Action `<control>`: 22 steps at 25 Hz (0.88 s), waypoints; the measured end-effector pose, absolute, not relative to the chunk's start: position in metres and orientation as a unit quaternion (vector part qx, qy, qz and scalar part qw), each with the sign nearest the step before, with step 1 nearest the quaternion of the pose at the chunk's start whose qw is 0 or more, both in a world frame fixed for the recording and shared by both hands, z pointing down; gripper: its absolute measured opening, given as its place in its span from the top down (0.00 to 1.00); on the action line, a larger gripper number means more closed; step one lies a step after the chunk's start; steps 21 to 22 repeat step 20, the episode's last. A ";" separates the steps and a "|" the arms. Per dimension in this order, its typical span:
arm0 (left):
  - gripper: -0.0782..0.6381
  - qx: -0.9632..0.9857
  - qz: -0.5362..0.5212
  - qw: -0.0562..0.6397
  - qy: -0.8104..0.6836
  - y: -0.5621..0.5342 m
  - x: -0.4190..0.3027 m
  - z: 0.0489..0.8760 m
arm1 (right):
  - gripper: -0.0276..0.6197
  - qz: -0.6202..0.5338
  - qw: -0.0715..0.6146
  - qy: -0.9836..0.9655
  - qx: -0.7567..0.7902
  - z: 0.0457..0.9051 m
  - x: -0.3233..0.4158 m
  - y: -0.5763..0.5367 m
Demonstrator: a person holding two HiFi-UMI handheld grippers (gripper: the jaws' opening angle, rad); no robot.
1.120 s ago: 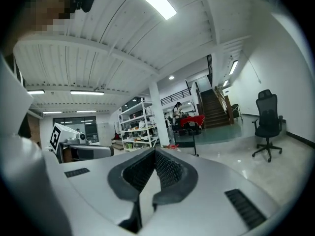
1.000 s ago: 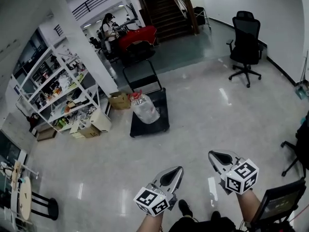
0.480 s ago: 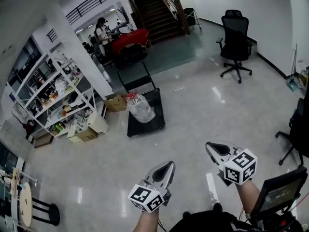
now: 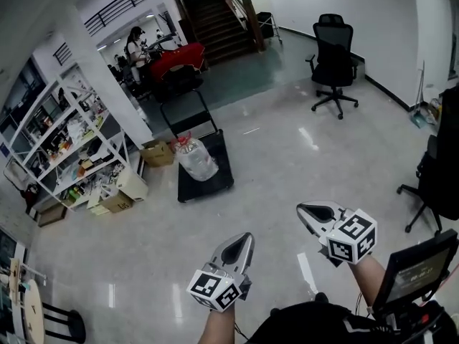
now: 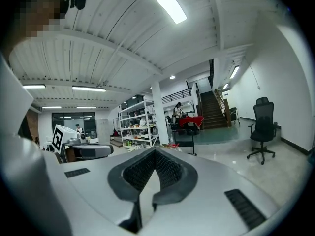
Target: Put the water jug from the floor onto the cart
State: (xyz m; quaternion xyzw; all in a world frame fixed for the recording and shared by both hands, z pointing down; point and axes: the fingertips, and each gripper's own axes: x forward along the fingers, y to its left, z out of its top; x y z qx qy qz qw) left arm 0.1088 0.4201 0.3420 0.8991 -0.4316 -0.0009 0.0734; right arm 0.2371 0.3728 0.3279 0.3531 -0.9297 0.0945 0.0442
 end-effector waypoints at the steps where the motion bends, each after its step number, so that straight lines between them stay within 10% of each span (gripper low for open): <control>1: 0.89 0.900 -0.002 0.072 -0.429 0.420 0.110 0.341 | 0.95 0.095 0.044 -0.930 0.353 0.327 0.238 0.373; 22: 0.89 0.900 -0.014 0.048 -0.433 0.423 0.109 0.310 | 0.95 0.084 0.042 -0.934 0.344 0.312 0.230 0.370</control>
